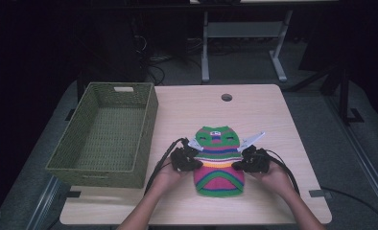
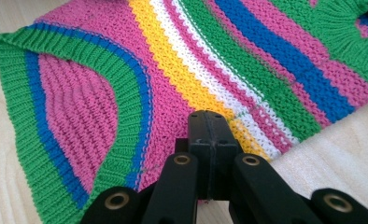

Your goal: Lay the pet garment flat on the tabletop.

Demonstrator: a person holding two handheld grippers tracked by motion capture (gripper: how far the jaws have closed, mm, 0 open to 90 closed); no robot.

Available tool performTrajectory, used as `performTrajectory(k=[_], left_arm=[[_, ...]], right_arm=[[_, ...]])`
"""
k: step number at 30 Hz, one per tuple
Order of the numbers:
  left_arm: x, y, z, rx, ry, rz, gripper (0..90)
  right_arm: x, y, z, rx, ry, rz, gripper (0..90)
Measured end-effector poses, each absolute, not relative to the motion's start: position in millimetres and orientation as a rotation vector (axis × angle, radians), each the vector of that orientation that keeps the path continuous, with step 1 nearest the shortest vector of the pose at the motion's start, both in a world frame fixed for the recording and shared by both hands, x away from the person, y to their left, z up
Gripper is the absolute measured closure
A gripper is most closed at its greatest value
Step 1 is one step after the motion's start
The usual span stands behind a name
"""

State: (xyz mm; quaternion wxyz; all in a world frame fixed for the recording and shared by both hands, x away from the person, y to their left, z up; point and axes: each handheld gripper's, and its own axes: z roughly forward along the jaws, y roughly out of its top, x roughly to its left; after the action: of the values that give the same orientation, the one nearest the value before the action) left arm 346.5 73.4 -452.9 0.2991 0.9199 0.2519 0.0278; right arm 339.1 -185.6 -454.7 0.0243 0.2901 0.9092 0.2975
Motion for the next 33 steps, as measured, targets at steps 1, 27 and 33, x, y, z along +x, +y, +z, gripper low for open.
performTrajectory(k=[1, 27, 33], left_arm=[[347, 73, -453, 2.443, 0.669, 0.074, 90.0], [335, 85, -436, 2.357, 0.644, 0.122, 64.8], [331, 91, -434, 2.325, 0.678, 0.14, 42.0]], right_arm=[[339, -186, -455, 0.894, 2.811, 0.919, 89.9], [334, -199, -441, 0.952, 2.751, 1.04, 64.3], [331, -206, -437, 0.99, 2.733, 1.063, 49.0]])
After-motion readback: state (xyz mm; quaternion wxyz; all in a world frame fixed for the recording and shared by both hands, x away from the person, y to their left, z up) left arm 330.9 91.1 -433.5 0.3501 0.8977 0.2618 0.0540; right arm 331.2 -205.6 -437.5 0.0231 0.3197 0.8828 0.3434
